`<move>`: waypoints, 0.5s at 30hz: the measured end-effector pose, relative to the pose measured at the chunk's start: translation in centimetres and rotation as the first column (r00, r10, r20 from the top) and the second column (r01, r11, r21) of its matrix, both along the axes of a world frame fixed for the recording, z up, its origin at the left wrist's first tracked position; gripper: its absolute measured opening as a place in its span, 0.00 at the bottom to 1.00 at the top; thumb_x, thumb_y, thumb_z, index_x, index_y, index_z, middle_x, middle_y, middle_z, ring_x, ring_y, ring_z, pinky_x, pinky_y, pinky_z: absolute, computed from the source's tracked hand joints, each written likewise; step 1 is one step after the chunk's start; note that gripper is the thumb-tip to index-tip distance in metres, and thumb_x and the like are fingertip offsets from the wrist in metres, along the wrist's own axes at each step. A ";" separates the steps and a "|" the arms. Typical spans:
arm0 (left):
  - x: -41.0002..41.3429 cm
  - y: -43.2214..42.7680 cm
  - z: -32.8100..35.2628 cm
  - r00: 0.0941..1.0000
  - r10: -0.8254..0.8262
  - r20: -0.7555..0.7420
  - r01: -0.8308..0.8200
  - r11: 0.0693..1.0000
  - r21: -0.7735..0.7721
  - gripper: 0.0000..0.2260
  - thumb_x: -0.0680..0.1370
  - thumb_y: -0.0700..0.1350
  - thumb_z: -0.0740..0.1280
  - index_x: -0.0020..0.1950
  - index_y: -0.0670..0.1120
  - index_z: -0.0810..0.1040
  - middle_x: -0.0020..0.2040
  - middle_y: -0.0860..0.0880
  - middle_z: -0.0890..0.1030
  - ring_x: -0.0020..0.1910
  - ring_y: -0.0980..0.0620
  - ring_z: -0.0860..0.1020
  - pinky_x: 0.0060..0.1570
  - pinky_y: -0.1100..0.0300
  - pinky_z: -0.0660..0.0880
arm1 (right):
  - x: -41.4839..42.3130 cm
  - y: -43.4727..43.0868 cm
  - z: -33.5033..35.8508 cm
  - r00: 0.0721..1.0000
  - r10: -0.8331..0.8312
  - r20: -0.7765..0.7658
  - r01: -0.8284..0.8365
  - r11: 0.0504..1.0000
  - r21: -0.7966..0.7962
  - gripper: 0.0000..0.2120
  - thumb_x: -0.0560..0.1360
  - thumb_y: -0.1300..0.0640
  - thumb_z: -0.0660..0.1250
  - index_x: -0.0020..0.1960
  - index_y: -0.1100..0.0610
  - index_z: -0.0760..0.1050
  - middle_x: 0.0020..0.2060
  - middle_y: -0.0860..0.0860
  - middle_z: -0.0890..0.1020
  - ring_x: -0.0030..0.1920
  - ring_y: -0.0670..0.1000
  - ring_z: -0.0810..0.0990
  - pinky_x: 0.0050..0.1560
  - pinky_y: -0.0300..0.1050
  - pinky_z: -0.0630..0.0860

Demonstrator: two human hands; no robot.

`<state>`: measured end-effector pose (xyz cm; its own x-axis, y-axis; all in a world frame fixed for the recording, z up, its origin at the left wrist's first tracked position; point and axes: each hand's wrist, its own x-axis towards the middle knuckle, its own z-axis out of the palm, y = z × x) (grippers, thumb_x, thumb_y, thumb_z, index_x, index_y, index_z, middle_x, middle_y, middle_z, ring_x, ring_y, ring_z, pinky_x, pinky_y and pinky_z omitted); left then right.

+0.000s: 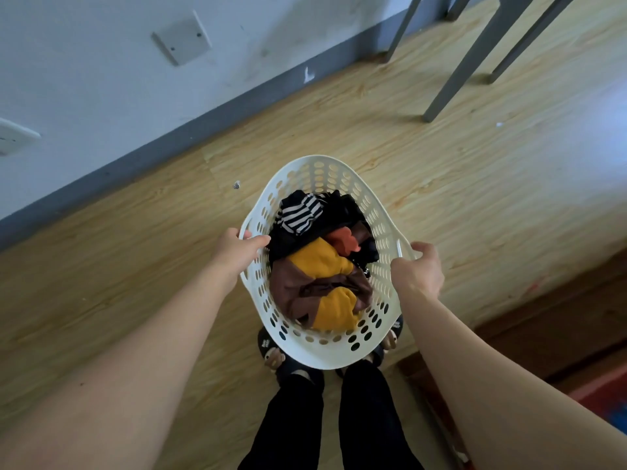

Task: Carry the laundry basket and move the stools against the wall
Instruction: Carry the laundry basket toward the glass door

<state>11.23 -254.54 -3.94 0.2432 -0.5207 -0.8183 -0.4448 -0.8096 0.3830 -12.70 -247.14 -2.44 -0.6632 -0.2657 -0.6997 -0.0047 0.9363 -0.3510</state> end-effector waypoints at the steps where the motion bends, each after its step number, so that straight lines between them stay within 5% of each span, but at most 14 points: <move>1: -0.5 -0.5 0.8 1.000 -0.005 -0.008 0.005 1.000 -0.011 0.24 0.76 0.49 0.68 0.68 0.41 0.69 0.64 0.45 0.76 0.43 0.54 0.76 0.48 0.54 0.70 | -0.4 -0.3 0.7 1.000 -0.016 -0.006 0.016 1.000 -0.017 0.25 0.70 0.65 0.60 0.65 0.49 0.69 0.49 0.52 0.75 0.49 0.59 0.81 0.50 0.56 0.81; 5: -3.0 -2.7 4.9 0.999 -0.044 -0.010 0.043 0.997 -0.057 0.16 0.75 0.47 0.69 0.60 0.41 0.75 0.51 0.46 0.79 0.44 0.50 0.77 0.47 0.55 0.71 | -3.1 -1.4 4.2 0.993 -0.118 -0.011 0.117 0.991 -0.067 0.22 0.72 0.67 0.59 0.62 0.49 0.71 0.46 0.53 0.78 0.39 0.55 0.77 0.41 0.52 0.79; 8: -6.8 -5.2 9.4 0.994 -0.111 -0.004 0.110 0.987 -0.120 0.10 0.74 0.46 0.70 0.51 0.44 0.74 0.49 0.43 0.78 0.43 0.48 0.76 0.40 0.57 0.69 | -6.2 -2.3 8.6 0.980 -0.200 -0.021 0.196 0.974 -0.113 0.22 0.72 0.68 0.59 0.61 0.48 0.72 0.45 0.53 0.78 0.41 0.58 0.81 0.43 0.55 0.82; 15: -17.0 -9.3 20.4 0.973 -0.228 -0.020 0.220 0.955 -0.198 0.17 0.73 0.48 0.71 0.57 0.42 0.75 0.48 0.46 0.80 0.43 0.50 0.78 0.46 0.55 0.72 | -15.0 -3.6 18.5 0.939 -0.344 -0.023 0.327 0.908 -0.260 0.21 0.72 0.70 0.60 0.59 0.52 0.75 0.50 0.56 0.77 0.39 0.58 0.78 0.36 0.50 0.77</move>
<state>-5.81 -263.81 16.44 0.0696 -0.7070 -0.7038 -0.5865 -0.5997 0.5444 -27.69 -250.75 16.10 -0.7865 -0.1786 -0.5912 0.2631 0.7691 -0.5824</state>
